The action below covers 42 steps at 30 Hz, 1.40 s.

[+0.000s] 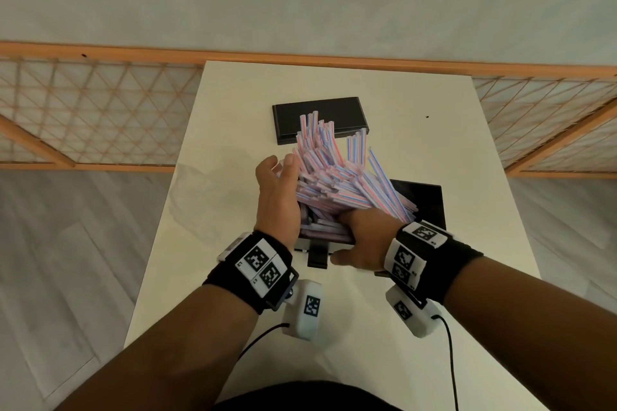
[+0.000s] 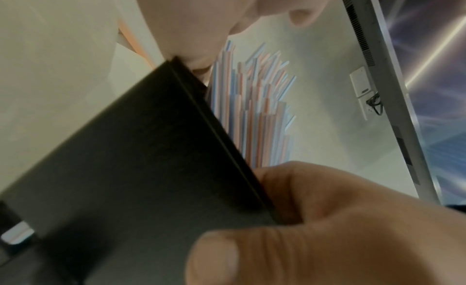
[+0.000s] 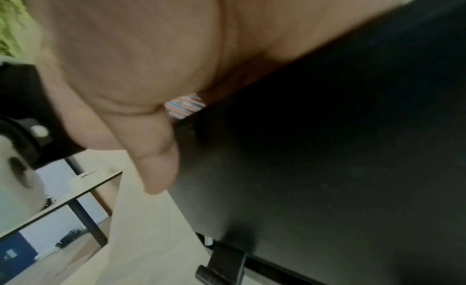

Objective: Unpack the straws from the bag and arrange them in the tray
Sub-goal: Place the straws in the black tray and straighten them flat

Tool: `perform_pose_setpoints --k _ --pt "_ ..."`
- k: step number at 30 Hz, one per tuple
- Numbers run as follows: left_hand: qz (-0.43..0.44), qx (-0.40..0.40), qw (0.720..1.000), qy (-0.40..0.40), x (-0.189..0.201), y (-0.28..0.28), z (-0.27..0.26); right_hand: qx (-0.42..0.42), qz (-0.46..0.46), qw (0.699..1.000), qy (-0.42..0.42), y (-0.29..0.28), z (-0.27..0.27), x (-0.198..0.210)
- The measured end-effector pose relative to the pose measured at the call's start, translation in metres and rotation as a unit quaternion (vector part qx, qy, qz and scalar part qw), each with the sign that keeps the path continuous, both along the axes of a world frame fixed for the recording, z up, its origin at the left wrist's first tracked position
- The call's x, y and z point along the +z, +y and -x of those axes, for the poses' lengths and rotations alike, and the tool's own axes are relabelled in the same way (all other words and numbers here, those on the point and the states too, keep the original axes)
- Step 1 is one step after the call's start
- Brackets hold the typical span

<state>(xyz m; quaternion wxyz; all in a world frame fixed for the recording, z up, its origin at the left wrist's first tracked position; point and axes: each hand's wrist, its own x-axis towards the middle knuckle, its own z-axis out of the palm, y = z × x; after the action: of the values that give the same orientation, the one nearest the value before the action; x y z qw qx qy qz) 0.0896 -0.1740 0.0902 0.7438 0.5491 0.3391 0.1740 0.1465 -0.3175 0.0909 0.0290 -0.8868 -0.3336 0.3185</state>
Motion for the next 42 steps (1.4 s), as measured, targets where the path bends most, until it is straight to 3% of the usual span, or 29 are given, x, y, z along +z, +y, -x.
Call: perform_pose_setpoints --k 3,7,11,16,20,27,33,37,42 --pt "0.028 0.027 0.999 -0.003 -0.002 -0.002 0.002 -0.008 0.051 0.999 0.007 0.004 0.000 -0.002" --pt "0.043 0.044 0.998 0.002 -0.002 -0.005 0.003 -0.019 0.024 0.997 0.073 0.011 -0.006 -0.003" --pt "0.053 0.042 0.998 0.008 -0.001 -0.006 0.001 0.002 0.045 0.996 0.075 0.020 -0.008 -0.005" --pt "0.034 0.034 0.999 0.010 -0.002 -0.006 0.002 0.011 0.052 0.994 0.100 0.031 -0.016 -0.007" --pt "0.014 0.029 0.999 0.017 -0.007 -0.005 0.001 0.047 0.102 0.992 0.058 0.034 -0.012 -0.012" --pt "-0.035 0.006 0.999 0.034 -0.012 -0.007 0.002 0.026 0.111 0.990 0.085 0.033 -0.018 -0.014" --pt "-0.077 -0.032 0.996 0.040 -0.007 -0.008 0.002 0.000 -0.017 0.998 0.067 0.030 -0.012 -0.024" --pt "-0.048 -0.023 0.997 0.049 -0.011 -0.006 0.003 0.034 -0.027 0.999 0.029 0.024 -0.006 -0.007" --pt "-0.053 -0.046 0.996 0.063 -0.011 -0.004 0.010 0.045 -0.131 0.990 0.021 -0.009 0.016 0.016"
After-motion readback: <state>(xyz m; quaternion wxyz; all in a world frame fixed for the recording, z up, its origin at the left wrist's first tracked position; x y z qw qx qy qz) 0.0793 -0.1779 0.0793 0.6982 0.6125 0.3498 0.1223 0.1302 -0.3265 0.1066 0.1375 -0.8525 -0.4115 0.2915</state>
